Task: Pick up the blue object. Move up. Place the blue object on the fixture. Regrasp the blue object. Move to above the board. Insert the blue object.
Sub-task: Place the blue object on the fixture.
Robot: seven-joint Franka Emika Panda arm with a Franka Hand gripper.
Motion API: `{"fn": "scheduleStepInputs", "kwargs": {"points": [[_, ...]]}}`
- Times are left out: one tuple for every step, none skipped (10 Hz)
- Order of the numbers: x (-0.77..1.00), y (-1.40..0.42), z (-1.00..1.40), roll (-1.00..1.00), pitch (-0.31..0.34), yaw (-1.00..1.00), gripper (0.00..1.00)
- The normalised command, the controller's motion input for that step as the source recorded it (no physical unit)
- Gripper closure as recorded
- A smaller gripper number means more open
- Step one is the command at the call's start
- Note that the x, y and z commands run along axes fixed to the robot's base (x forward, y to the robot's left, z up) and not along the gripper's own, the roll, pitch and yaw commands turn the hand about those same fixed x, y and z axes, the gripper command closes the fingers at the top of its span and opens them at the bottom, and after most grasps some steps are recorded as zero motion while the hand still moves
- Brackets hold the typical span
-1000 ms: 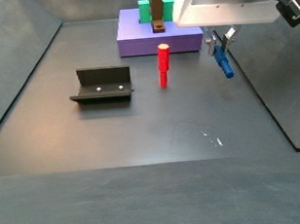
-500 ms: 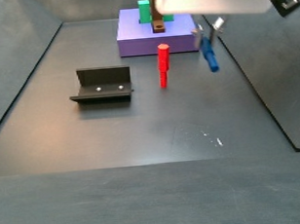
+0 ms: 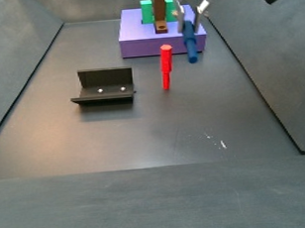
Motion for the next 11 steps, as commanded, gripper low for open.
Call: {"fn": "scheduleStepInputs", "kwargs": {"points": [[0.66,0.28,0.2,-1.0,-0.031,0.0,1.0],[0.9,0.23,0.0,-0.71,0.0,0.0,1.0],[1.0,0.12,-0.16,-0.45,0.123,0.0,1.0],[1.0,0.01,-0.26,-0.2,0.197,0.0,1.0],[1.0,0.06,-0.21,-0.23,0.157,0.0,1.0],[1.0,0.08,-0.09,-0.31,0.12,0.0,1.0],[1.0,0.13,0.0,-0.46,0.103,0.0,1.0],[1.0,0.11,0.0,-0.52,0.089,0.0,1.0],[1.0,0.08,0.0,-0.53,0.086,0.0,1.0],[1.0,0.0,-0.14,-0.26,0.223,-0.05,1.0],[1.0,0.0,-0.23,-0.27,0.189,-0.05,1.0]]}}
